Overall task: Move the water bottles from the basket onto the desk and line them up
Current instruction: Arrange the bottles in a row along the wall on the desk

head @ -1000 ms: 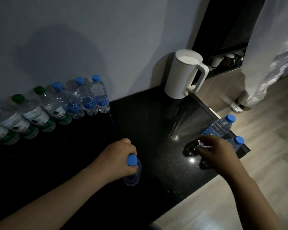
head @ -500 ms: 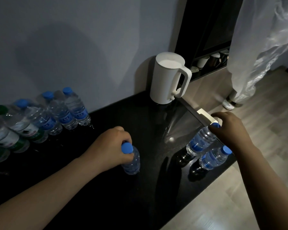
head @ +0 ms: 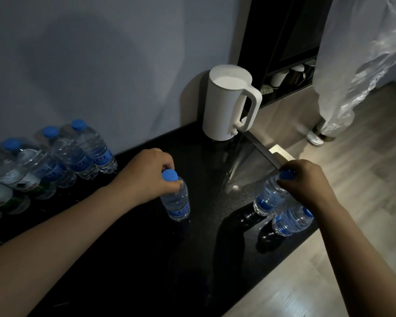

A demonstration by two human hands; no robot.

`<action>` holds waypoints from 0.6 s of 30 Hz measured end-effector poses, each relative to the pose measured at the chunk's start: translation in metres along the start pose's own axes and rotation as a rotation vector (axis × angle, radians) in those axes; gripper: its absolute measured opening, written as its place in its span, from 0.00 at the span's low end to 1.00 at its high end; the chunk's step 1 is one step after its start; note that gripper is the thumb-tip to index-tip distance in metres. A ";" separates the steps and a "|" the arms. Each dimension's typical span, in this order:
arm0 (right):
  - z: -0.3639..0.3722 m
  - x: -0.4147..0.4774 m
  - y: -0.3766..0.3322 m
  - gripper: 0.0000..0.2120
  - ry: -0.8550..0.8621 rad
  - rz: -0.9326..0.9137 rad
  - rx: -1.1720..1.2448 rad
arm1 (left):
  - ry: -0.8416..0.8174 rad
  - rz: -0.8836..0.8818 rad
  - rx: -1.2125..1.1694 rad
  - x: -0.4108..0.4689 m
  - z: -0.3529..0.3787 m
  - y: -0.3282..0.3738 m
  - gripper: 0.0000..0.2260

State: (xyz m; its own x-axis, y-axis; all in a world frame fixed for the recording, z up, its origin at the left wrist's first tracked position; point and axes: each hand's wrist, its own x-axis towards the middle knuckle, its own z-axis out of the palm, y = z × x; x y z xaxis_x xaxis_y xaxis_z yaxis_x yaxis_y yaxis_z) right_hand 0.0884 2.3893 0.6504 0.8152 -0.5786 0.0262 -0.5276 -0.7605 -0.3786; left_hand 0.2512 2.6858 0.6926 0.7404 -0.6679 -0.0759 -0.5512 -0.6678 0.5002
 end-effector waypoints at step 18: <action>0.025 0.052 -0.133 0.11 -0.022 -0.228 0.123 | 0.166 -0.092 -0.049 0.023 -0.051 -0.068 0.08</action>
State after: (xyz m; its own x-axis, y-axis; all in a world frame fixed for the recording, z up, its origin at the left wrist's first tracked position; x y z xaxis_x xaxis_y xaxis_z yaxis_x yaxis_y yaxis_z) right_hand 0.2070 2.4680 0.6791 0.9154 -0.3887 0.1046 -0.2974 -0.8282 -0.4749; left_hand 0.3256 2.7327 0.7006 0.8421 -0.5391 0.0178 -0.4622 -0.7042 0.5390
